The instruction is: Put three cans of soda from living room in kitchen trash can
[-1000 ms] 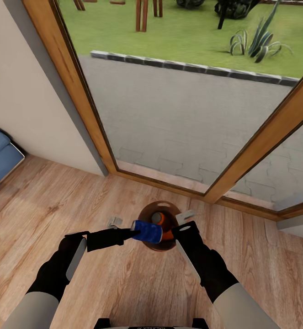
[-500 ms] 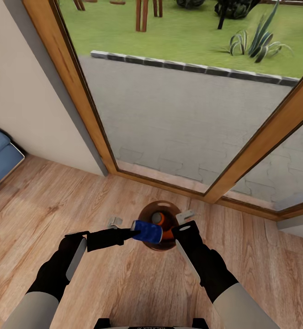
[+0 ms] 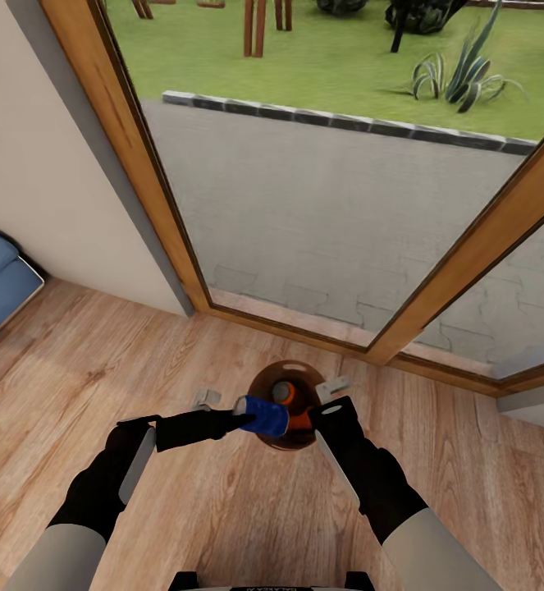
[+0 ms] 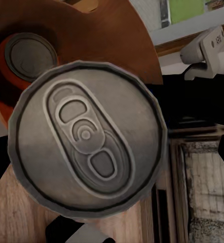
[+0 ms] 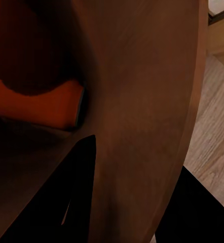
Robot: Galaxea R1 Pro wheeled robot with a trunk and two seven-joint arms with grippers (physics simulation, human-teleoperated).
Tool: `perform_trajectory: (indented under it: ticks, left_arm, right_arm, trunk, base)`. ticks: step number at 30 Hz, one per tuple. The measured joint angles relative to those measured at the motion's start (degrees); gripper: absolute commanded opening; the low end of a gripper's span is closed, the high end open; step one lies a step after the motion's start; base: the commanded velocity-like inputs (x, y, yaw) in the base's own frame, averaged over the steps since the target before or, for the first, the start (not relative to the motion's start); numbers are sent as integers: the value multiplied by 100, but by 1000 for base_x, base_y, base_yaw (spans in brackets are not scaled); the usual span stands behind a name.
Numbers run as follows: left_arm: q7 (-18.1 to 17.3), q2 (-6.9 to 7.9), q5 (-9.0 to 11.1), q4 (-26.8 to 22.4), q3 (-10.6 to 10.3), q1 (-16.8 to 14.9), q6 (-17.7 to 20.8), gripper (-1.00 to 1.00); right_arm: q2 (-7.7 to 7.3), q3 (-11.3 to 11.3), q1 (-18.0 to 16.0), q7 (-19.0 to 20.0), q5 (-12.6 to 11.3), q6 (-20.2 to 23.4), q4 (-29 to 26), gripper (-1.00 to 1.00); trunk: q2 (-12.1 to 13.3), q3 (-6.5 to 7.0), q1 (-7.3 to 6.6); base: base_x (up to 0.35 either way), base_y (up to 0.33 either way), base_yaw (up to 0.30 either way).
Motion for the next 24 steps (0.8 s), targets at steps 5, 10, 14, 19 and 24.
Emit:
perform_trajectory:
  ticks: [5, 10, 14, 19, 24]
  left_arm:
    - [9, -8, 6, 5, -21, 0, 1, 100]
    - [11, -11, 8, 5, -46, 0, 1, 100]
    - [5, -11, 9, 2, -47, 0, 1, 100]
    - [-4, -7, 19, -4, -45, 0, 7, 100]
    - [-626, 262, 52, 16, -27, 0, 10, 100]
  right_arm:
    - [0, -1, 0, 0, 1, 0, 0, -100]
    - [0, 0, 0, 0, -2, 0, 0, -100]
    - [0, -1, 0, 0, 13, 3, 0, -100]
    - [0, 0, 0, 2, -10, 0, 0, -100]
    - [0, -1, 0, 8, -8, 0, 0, -100]
  trunk:
    - [0, 0, 0]
    - [0, 0, 0]
    - [0, 0, 0]
    - [0, 0, 0]
    - [0, 0, 0]
  base:
    - [0, 0, 0]
    - [0, 0, 0]
    - [0, 0, 0]
    - [0, 0, 0]
    - [0, 0, 0]
